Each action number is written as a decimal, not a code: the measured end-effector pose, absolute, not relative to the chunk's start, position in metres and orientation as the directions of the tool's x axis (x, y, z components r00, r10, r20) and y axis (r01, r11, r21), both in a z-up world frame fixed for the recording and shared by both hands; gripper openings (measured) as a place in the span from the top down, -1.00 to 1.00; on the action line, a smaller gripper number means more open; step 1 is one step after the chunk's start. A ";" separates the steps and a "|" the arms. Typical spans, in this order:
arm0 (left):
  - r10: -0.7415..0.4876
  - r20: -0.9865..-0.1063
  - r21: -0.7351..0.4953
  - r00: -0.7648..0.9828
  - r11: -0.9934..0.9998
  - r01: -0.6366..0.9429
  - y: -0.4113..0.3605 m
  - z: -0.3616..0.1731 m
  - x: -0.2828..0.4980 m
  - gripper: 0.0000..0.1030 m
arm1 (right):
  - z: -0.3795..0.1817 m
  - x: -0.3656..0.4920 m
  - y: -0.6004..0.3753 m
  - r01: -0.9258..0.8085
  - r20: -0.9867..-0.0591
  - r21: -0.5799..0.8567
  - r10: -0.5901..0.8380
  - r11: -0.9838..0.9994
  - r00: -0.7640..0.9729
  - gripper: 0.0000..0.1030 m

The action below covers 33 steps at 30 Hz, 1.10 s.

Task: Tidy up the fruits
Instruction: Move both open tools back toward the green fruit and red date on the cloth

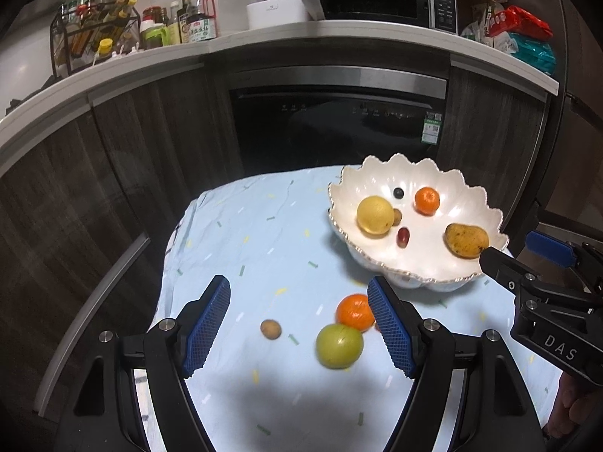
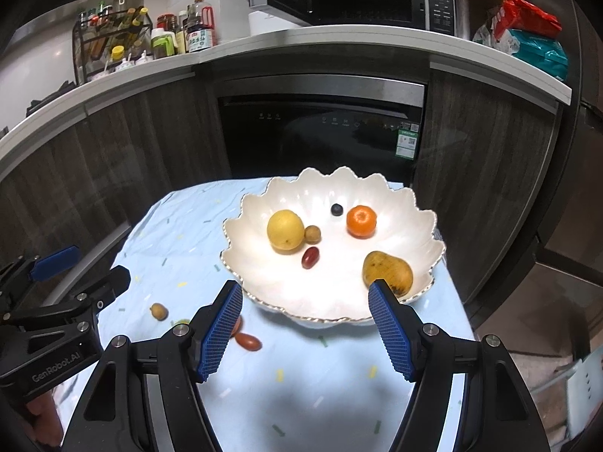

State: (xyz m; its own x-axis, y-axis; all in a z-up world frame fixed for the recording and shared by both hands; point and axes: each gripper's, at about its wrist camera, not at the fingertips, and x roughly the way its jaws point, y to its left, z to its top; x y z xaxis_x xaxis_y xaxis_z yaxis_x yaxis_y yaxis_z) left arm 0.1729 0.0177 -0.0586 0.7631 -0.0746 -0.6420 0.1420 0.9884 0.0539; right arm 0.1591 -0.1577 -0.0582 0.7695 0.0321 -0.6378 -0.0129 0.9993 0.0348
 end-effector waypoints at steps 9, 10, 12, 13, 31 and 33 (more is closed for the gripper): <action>-0.052 -0.666 0.076 0.744 0.987 0.138 0.022 -0.082 0.168 -0.46 | -0.080 0.158 -0.148 -0.048 -0.665 0.018 0.048 0.999 0.746 -0.37; -0.054 -0.669 0.075 0.741 0.987 0.139 0.023 -0.084 0.168 -0.46 | -0.082 0.159 -0.148 -0.051 -0.667 0.019 0.050 0.999 0.743 -0.37; -0.061 -0.675 0.068 0.735 0.987 0.144 0.023 -0.089 0.168 -0.46 | -0.087 0.159 -0.147 -0.057 -0.673 0.018 0.054 0.998 0.738 -0.37; -0.064 -0.678 0.066 0.732 0.987 0.147 0.022 -0.090 0.169 -0.45 | -0.089 0.160 -0.147 -0.059 -0.675 0.019 0.057 0.998 0.735 -0.37; -0.112 -0.742 0.046 0.661 0.975 0.217 0.010 -0.137 0.185 -0.45 | -0.132 0.171 -0.144 -0.151 -0.719 0.029 0.125 0.988 0.683 -0.36; -0.114 -0.749 0.048 0.652 0.973 0.225 0.008 -0.143 0.187 -0.44 | -0.136 0.172 -0.142 -0.179 -0.722 0.020 0.138 0.984 0.678 -0.36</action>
State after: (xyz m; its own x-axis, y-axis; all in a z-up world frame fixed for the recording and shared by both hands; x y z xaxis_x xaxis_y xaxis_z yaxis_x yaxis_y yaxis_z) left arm 0.1871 0.0075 -0.1430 0.6522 -0.1138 -0.7495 0.2250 0.9732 0.0479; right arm 0.1719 -0.1417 -0.1363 0.6781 0.1382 -0.7218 -0.1794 0.9836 0.0198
